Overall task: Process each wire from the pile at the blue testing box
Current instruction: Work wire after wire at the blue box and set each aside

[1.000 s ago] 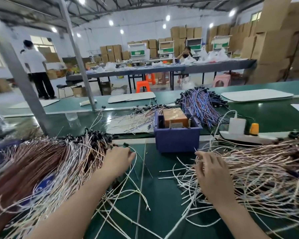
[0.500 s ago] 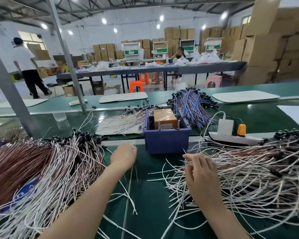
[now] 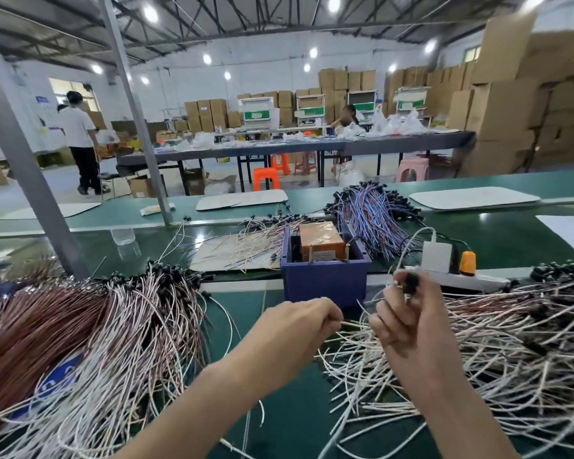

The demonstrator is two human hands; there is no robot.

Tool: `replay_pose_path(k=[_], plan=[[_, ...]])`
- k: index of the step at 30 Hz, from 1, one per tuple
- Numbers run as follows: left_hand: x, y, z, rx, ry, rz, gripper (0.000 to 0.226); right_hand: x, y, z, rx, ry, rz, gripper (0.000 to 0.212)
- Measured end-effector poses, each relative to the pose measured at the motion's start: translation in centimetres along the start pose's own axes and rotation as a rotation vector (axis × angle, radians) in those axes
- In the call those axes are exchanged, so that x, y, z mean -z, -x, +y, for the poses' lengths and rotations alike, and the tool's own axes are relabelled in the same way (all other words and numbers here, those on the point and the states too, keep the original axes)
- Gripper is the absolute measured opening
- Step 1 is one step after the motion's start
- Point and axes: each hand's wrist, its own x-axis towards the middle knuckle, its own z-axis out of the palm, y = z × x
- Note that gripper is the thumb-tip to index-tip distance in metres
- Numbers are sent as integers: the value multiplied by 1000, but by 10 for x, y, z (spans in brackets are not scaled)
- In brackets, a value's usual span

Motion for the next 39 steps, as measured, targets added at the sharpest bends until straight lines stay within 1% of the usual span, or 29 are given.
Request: replay_pose_path(k=[2, 3, 4, 6, 7, 8, 9, 10, 12, 13, 14, 15, 16, 18, 19, 22, 23, 24, 25, 27, 30, 32, 34, 37, 39], plan=[[3, -4, -12, -75, -169, 21, 21, 9, 4, -2, -34, 95, -1, 39], [4, -7, -15, -140, -263, 40, 19, 9, 6, 0, -47, 212, 8, 45], [4, -11, -15, -210, -340, 68, 15, 7, 7, 5, -41, 400, 5, 49], [2, -17, -10, -309, -479, 119, 8, 0, 10, 19, 56, 785, -34, 41], [3, -19, -7, -334, -525, 138, 9, -1, 11, 26, 111, 875, -58, 36], [3, -22, -7, -351, -538, 163, 8, -1, 10, 30, 146, 906, -69, 32], [5, -24, -8, -348, -549, 196, 4, -1, 9, 31, 156, 911, -73, 30], [8, -24, -10, -318, -554, 233, 6, 0, 9, 31, 153, 931, -76, 26], [14, -21, -16, -217, -550, 349, 24, 4, 9, 30, 154, 1015, -94, 15], [16, -19, -19, -147, -536, 405, 29, 6, 9, 32, 162, 1043, -102, 12], [15, -15, -21, -66, -512, 470, 31, 7, 10, 33, 172, 1047, -100, 15], [10, -11, -20, 23, -462, 548, 32, 9, 11, 36, 186, 1030, -84, 20], [2, -5, -17, 106, -363, 626, 30, 11, 10, 38, 202, 995, -56, 23], [-17, 7, -6, 283, -17, 766, 16, 13, 6, 41, 226, 944, 8, 26], [-26, 10, 0, 419, 225, 781, 16, 13, 2, 43, 238, 946, 32, 27], [-40, 0, -7, 924, 962, 672, 30, 16, -8, 51, 260, 999, 38, 32], [-41, -5, -16, 1029, 1175, 648, 32, 17, -10, 55, 259, 1018, 45, 33], [-39, -10, -24, 1069, 1381, 643, 31, 19, -12, 58, 257, 1035, 60, 32], [-37, -15, -29, 1049, 1542, 644, 29, 21, -14, 61, 255, 1050, 79, 33], [-32, -24, -38, 950, 1726, 668, 25, 24, -14, 68, 243, 1067, 108, 35], [-32, -33, -44, 895, 1840, 763, 23, 28, -14, 73, 225, 1053, 117, 38], [-41, -35, -45, 868, 1831, 799, 22, 30, -17, 73, 219, 1018, 145, 39], [-57, -35, -44, 854, 1728, 804, 30, 31, -21, 73, 230, 977, 181, 37], [-74, -36, -38, 820, 1545, 802, 49, 30, -25, 74, 244, 923, 249, 37], [-81, -37, -38, 778, 1398, 777, 52, 28, -27, 76, 262, 900, 303, 35]])
